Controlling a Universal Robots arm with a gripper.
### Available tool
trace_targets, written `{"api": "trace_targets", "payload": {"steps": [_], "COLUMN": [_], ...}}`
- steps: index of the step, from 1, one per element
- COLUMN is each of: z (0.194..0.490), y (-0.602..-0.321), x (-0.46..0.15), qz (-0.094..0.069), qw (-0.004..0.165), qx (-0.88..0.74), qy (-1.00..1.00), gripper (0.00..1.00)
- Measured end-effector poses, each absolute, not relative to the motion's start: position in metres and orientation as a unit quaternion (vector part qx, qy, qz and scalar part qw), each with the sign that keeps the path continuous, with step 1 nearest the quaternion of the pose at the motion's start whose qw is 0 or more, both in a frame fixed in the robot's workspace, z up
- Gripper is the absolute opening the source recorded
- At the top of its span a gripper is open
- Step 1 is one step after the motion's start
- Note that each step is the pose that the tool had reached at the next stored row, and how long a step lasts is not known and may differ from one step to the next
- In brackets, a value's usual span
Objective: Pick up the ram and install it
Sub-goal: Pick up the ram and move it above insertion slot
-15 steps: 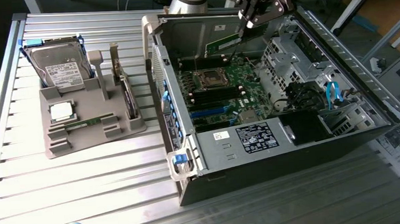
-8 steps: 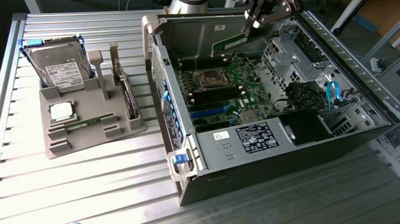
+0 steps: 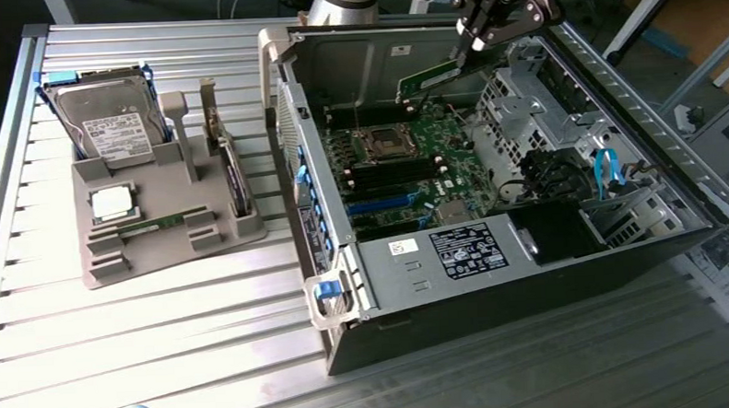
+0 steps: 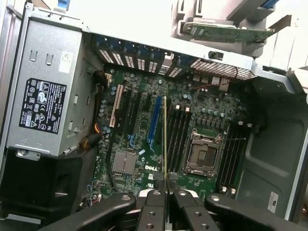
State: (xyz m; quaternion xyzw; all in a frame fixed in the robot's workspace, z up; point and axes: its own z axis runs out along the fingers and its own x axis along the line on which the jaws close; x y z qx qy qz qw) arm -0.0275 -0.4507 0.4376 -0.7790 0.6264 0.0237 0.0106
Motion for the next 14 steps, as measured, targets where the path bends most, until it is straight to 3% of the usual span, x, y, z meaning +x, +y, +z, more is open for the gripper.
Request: {"api": "trace_targets", "payload": {"steps": [14], "z": [0.4367], "y": [-0.4507], "x": [-0.0260], "qz": [0.022], "qw": [0.012], "qx": [-0.719], "qy": [0.694], "gripper": [0.12]}}
